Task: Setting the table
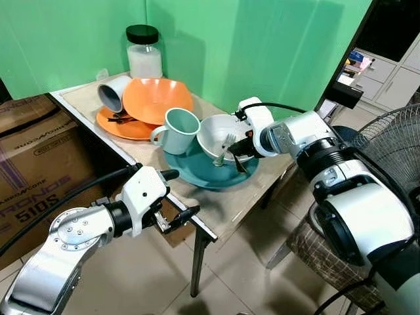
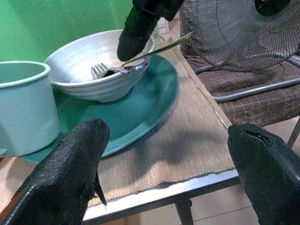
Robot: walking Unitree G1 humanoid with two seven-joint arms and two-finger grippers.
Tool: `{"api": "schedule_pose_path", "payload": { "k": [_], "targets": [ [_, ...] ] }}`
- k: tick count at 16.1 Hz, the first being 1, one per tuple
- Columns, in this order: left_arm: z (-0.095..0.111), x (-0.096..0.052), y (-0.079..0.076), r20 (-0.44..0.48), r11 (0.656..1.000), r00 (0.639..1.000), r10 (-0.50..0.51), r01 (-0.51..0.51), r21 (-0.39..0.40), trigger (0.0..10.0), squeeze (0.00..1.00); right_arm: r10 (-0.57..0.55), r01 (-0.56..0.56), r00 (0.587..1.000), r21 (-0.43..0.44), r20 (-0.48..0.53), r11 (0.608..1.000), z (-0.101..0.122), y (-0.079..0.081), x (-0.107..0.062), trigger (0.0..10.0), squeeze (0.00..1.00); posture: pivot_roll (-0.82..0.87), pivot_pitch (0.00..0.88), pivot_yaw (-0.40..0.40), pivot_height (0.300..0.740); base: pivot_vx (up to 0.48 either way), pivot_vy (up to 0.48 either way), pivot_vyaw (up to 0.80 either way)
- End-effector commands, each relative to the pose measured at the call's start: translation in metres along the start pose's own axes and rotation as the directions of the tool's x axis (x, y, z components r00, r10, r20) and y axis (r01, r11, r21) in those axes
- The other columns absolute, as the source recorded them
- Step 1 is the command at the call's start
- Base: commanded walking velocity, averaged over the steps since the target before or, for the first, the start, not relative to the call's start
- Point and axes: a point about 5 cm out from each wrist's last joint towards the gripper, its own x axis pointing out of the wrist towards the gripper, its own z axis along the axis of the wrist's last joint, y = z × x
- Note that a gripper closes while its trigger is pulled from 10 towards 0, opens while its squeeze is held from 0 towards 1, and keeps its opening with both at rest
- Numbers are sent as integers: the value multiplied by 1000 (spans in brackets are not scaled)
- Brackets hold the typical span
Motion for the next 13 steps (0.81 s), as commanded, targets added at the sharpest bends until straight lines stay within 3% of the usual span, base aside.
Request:
{"api": "schedule_pose_path", "payload": {
  "k": [1,3,4,5,6,7,8,13],
  "targets": [
    [2,3,1,8,1000,1000,-1,1,15,10000,0,0,0,1000,1,17,1000,7,-2,-5,10000,0,104,0,-131,740,0,0,0],
    [3,4,2,11,1000,1000,5,-5,16,10000,0,18,-19,999,35,34,999,11,-1,-7,10000,0,101,0,-135,740,0,0,0],
    [3,4,2,12,1000,1000,5,-6,16,10000,0,24,-26,999,44,36,999,12,0,-8,10000,176,100,0,-135,740,0,0,0],
    [4,5,2,17,1000,1000,6,-6,15,10000,0,29,-31,999,63,35,998,13,0,-9,10000,502,96,0,-136,740,0,0,0],
    [4,5,2,18,1000,1000,5,-5,15,10000,0,38,-40,999,64,28,997,13,0,-10,10000,588,93,0,-137,740,0,0,0],
    [4,6,2,20,1000,1000,2,-2,16,10000,0,63,-64,998,53,11,997,14,3,-11,10000,565,91,0,-139,740,0,0,0],
    [5,6,2,21,1000,1000,1,-1,17,10000,0,77,-76,997,47,-8,996,13,4,-12,10000,24,90,0,-140,740,0,0,0],
    [4,8,0,25,1000,1000,-9,9,14,10000,0,104,-99,993,88,-56,991,2,5,-8,10000,0,86,0,-147,740,0,0,0]
  ]
}}
